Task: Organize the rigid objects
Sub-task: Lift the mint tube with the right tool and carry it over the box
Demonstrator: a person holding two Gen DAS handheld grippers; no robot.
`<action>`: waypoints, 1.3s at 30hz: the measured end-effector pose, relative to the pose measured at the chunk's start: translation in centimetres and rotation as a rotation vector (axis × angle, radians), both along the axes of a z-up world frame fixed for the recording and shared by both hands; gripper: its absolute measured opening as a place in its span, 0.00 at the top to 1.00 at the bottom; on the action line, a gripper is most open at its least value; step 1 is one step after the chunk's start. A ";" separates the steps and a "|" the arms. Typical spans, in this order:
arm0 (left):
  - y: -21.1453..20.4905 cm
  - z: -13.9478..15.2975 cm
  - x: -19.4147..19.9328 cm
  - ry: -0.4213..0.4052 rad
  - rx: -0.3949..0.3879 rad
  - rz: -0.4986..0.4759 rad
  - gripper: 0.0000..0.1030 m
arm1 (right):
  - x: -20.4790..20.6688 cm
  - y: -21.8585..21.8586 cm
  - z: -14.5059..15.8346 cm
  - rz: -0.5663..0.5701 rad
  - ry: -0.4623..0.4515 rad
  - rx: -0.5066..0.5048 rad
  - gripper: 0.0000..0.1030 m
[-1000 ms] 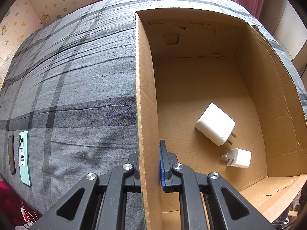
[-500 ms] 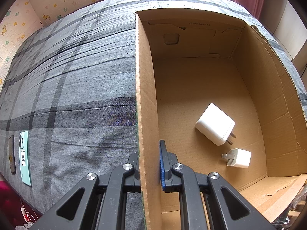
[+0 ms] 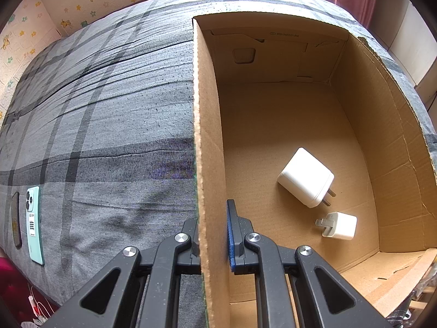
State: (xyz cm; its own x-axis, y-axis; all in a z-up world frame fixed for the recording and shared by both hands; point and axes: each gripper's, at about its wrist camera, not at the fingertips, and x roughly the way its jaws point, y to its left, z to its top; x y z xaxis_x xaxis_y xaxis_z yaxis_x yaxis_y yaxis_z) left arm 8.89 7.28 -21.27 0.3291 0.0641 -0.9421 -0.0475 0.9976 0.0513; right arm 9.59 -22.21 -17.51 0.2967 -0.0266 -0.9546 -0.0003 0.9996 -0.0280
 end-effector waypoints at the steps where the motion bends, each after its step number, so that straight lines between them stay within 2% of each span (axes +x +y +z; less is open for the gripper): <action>1: 0.0 0.0 0.0 0.000 -0.001 0.000 0.88 | 0.1 0.1 0.5 0.007 -0.009 -0.003 0.12; 10: 0.1 0.0 0.0 -0.001 -0.002 0.000 0.88 | 0.9 2.4 4.1 0.086 -0.067 -0.013 0.12; 18: 0.1 -0.1 0.0 -0.001 -0.004 -0.004 0.88 | 2.0 5.5 5.8 0.170 -0.093 0.006 0.12; 27: 0.3 -0.3 0.0 -0.002 -0.010 -0.006 0.88 | 3.6 9.7 6.3 0.267 -0.100 0.029 0.12; 39: 0.0 -0.1 -0.2 -0.007 -0.003 -0.016 0.88 | 5.6 14.9 4.5 0.363 -0.067 0.049 0.12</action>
State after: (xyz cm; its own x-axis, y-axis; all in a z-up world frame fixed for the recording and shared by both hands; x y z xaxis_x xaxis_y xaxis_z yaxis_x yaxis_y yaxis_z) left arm 8.65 7.24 -21.41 0.3368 0.0559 -0.9399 -0.0320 0.9983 0.0480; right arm 15.15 -7.33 -12.98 0.3401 0.1375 -0.9303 -0.3550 0.9348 0.0085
